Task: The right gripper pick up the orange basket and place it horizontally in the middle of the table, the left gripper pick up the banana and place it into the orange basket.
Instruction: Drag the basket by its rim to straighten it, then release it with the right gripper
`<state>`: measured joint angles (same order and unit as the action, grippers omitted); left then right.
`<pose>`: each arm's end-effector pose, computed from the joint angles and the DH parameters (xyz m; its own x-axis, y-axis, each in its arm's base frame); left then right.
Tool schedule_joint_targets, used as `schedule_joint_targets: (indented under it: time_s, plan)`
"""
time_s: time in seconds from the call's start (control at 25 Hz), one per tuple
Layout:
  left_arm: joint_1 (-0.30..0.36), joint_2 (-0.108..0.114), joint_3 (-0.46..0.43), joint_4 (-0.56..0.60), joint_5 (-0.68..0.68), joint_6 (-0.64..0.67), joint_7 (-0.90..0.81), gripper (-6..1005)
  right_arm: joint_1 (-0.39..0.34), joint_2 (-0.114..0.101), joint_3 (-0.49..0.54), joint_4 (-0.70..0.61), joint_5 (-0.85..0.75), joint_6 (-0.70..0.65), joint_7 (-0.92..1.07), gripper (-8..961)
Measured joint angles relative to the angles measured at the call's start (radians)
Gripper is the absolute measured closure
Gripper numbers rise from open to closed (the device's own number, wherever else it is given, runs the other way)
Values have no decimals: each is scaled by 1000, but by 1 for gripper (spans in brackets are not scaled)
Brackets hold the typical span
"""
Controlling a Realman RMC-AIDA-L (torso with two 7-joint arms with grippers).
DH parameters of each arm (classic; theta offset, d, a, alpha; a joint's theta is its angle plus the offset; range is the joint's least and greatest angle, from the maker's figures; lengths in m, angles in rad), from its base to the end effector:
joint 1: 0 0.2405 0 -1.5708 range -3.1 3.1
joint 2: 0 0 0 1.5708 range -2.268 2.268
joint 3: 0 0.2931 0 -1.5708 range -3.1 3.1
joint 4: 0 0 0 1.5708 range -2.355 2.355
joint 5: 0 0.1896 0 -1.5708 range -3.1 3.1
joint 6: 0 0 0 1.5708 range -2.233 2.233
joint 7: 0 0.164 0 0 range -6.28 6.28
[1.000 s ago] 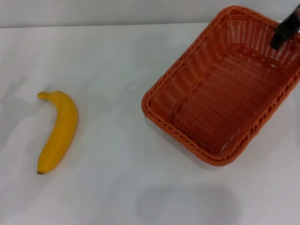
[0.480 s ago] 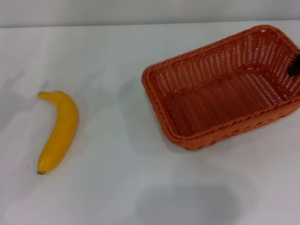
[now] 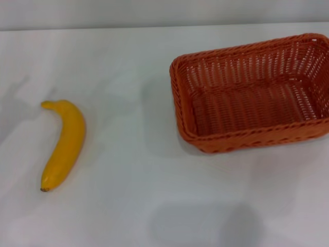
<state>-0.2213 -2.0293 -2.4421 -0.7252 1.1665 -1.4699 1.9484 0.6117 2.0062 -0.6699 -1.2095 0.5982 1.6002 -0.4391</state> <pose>-0.3222 0.3121 0.1015 0.5197 -0.1082 0.8475 0.6920 -0.5285 -0.4918 0.2880 0.3852 0.0727 0.2363 -0.8852 -0.4008 -0.9466 -0.1166 -0.3004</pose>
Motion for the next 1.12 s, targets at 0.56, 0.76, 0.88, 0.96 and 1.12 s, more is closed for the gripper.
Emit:
schedule_joint_targets:
  time_s: [0.56, 0.76, 0.88, 0.96, 1.12]
  plan:
    - [19, -19, 0, -48, 5, -13, -49, 179, -20, -7, -7, 100, 71, -15, -94, 722]
    - [16, -20, 5, -48, 5, -14, -52, 183, -27, -5, -6, 108, 77, 8, -94, 691]
    - [15, -20, 6, -49, 6, -14, -55, 185, -29, -2, -7, 108, 87, 17, -94, 650]
    - [15, -20, 5, -49, 6, -14, -59, 187, -32, -4, -7, 107, 99, 21, -94, 593]
    - [19, -21, 3, -49, 6, -16, -63, 190, -36, -13, -5, 100, 119, 22, -95, 478]
